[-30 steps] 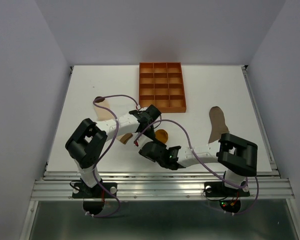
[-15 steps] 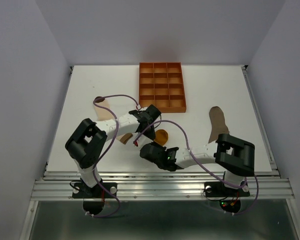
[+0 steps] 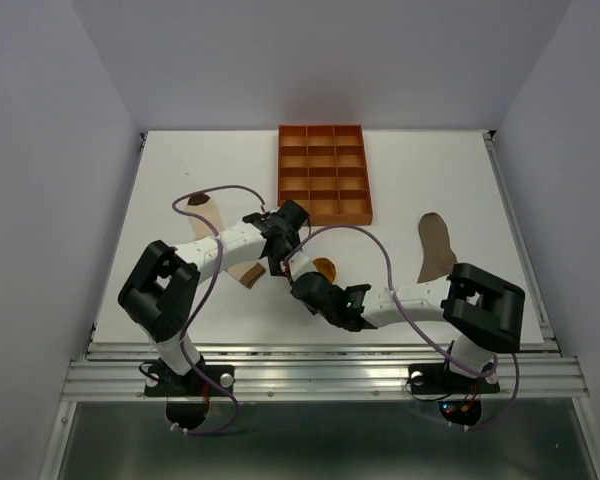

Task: Roll the socks
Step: Roll the sock at the center of the board.

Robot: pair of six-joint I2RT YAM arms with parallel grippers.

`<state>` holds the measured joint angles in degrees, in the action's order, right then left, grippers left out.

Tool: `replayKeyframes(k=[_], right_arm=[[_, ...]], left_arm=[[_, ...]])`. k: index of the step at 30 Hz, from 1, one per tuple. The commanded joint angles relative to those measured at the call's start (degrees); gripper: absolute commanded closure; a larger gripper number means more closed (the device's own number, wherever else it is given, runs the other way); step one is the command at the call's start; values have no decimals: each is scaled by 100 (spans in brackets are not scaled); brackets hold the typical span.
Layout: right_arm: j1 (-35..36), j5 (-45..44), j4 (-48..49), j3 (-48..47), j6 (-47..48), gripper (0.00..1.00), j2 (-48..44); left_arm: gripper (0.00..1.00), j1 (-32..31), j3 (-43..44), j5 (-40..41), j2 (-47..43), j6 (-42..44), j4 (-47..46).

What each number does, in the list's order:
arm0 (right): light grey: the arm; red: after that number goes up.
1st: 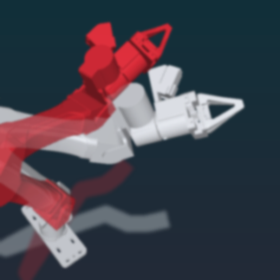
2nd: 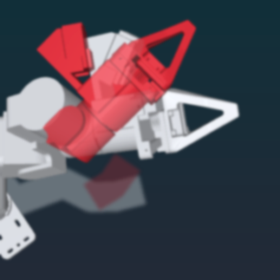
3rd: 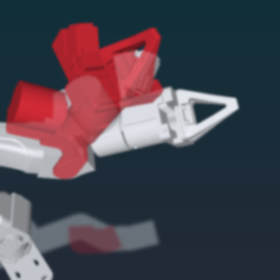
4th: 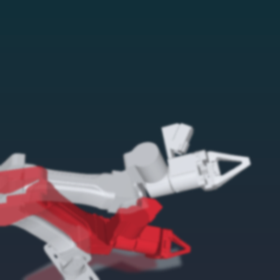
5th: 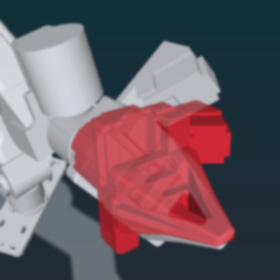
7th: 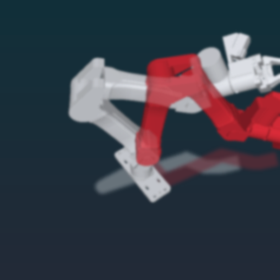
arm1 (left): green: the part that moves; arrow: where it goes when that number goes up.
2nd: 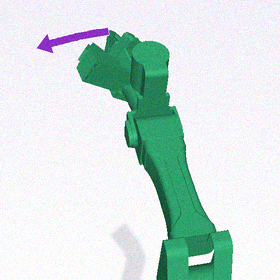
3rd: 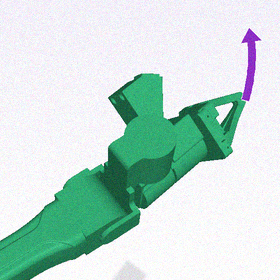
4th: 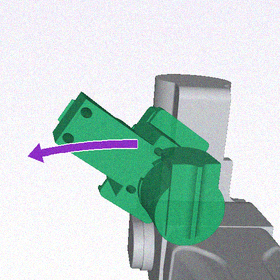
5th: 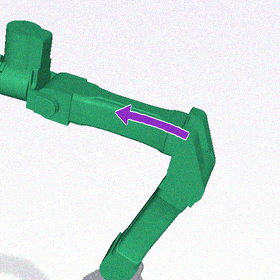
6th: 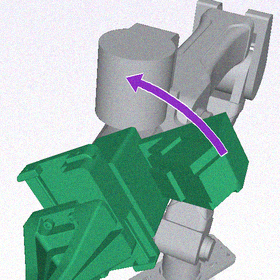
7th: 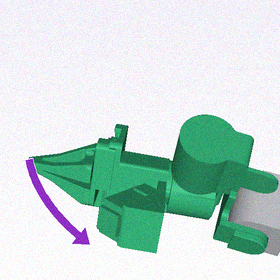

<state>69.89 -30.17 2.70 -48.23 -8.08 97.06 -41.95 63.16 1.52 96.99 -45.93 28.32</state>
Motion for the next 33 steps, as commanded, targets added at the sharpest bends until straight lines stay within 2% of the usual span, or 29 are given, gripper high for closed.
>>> replayKeyframes(k=[1, 11, 15, 19, 25, 33], right_arm=[[-510, 872, 125, 401, -1037, 99, -99], [-1206, 2349, 661, 850, -1627, 99, -424], [-1529, 2656, 732, 955, -1951, 99, -512], [-2135, 3508, 899, 1113, -2373, 99, -539], [-2479, 4167, 1145, 1289, -2839, 99, -495], [-3331, 5134, 1338, 1483, -3455, 99, -144]], left_arm=[[51, 240, 91, 59, -514, 172, 263], [51, 627, 268, 6, -620, 383, 60], [51, 680, 118, -125, -786, 444, -142], [51, 680, -49, -415, -954, 541, -422], [51, 680, -277, -617, -1059, 629, -678], [51, 662, -638, -995, -1086, 752, -994]])
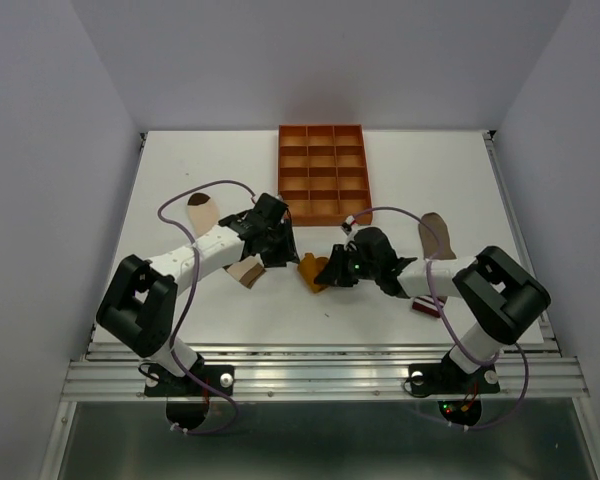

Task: Roll the socks
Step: Roll the sock at the center of the board.

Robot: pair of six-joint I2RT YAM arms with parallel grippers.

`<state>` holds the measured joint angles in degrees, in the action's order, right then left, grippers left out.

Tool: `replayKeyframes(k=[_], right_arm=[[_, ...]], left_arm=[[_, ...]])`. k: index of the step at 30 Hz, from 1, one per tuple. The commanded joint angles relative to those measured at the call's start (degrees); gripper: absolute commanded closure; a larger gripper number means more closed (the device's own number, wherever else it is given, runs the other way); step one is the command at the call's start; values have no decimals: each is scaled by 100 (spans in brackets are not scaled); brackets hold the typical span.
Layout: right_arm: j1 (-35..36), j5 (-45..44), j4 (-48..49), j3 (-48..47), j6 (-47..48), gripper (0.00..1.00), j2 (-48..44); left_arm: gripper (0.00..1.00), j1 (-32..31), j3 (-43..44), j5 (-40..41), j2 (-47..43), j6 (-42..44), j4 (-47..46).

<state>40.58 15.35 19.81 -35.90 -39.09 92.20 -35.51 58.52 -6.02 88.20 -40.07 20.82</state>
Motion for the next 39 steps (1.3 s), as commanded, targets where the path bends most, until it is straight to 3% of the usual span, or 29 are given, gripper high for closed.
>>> replayKeyframes(k=[1, 22, 39], right_arm=[[-454, 748, -303, 268, -414, 99, 377], [-1307, 1795, -329, 198, -1031, 99, 1238], [-1307, 1339, -1085, -163, -626, 97, 1204]], left_arm=[[51, 0, -201, -268, -216, 175, -297], [51, -290, 62, -725, 645, 272, -939], [53, -448, 273, -656, 1251, 228, -1098]])
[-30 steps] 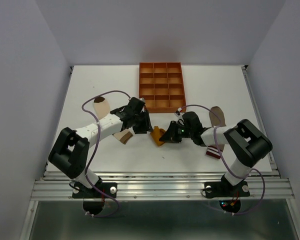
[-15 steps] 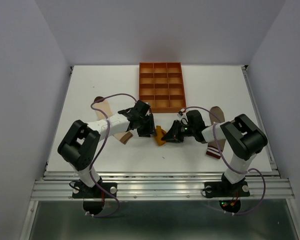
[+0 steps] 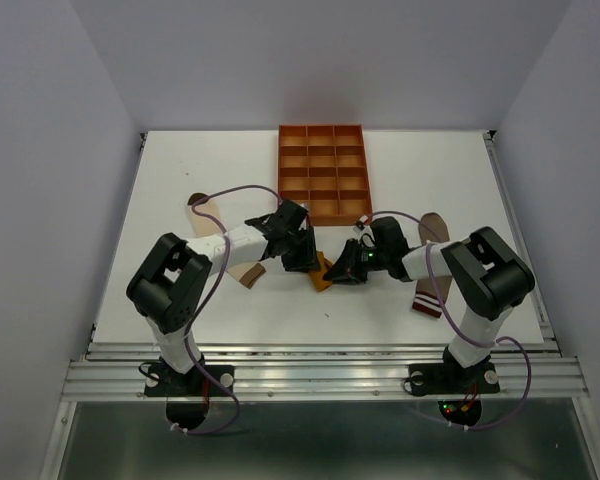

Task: Roll the socks
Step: Roll the sock at the center of the board.

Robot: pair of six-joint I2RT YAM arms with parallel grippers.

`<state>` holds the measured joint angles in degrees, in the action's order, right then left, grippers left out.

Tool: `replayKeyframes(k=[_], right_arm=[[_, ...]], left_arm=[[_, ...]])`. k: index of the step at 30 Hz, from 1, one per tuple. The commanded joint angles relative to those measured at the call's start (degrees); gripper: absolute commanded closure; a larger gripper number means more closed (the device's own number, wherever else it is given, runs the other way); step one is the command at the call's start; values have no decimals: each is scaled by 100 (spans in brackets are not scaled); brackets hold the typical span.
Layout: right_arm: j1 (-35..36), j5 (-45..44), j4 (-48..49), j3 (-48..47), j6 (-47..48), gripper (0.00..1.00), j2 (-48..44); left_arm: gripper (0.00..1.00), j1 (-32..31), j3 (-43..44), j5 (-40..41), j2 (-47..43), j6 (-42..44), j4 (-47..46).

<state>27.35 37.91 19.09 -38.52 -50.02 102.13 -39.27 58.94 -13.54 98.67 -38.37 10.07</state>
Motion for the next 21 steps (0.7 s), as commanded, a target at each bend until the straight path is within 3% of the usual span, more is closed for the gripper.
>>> replayKeyframes(k=[1, 10, 17, 21], right_arm=[[16, -934, -1048, 82, 484, 95, 202], [16, -1268, -1706, -278, 1283, 67, -411], [16, -1391, -1891, -437, 1863, 55, -1335], [111, -1769, -2322, -454, 2347, 54, -2115]], left_arm=[[53, -116, 319, 350, 266, 58, 134], [57, -389, 855, 1457, 811, -39, 1101], [59, -512, 935, 1679, 961, -83, 1375], [59, -547, 979, 1802, 970, -135, 1489]])
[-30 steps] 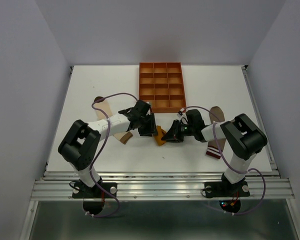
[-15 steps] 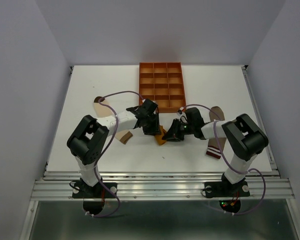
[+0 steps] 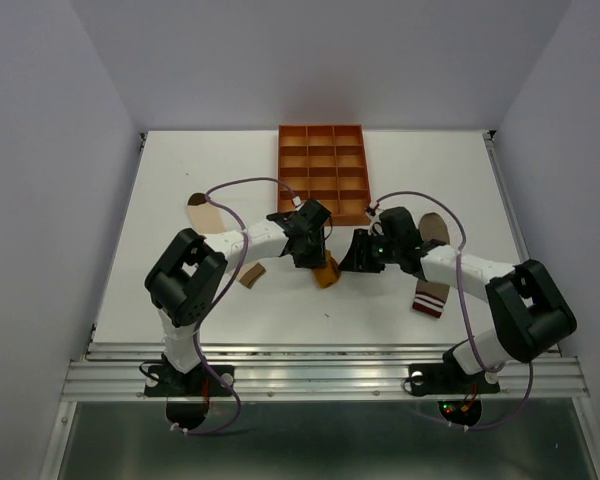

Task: Roll the socks
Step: Roll the sock at the center of the board.

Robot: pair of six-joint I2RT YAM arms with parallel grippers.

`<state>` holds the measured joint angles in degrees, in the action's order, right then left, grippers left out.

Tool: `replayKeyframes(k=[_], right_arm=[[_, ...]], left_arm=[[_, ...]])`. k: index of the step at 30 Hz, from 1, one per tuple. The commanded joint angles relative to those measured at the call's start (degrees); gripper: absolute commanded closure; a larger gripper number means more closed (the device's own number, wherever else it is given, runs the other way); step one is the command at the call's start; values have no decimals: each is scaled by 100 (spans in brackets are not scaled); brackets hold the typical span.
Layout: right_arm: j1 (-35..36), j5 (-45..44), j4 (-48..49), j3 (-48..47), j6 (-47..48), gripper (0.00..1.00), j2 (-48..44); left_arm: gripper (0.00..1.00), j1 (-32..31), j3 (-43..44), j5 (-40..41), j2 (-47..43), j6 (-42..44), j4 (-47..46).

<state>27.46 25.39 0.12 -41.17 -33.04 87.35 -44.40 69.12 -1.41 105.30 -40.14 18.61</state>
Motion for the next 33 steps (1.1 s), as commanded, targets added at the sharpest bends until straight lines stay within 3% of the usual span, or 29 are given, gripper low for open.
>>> replayKeyframes(k=[1, 9, 15, 21, 33], right_arm=[[241, -587, -469, -190, 832, 53, -753], [1619, -2192, -268, -93, 1414, 48, -1431], [2665, -3887, -126, -181, 1852, 48, -1239], [3457, -4875, -266, -470, 2090, 48, -730], [3872, -6335, -776, -1244, 2328, 47, 379]], left_arm=[[59, -51, -4, 589, 316, 50, 670], [59, -174, 145, 563, 422, -20, 907], [59, -174, 119, 344, 395, -116, 873], [60, -192, 67, 247, 387, -222, 855], [60, -209, 40, 255, 351, -301, 934]])
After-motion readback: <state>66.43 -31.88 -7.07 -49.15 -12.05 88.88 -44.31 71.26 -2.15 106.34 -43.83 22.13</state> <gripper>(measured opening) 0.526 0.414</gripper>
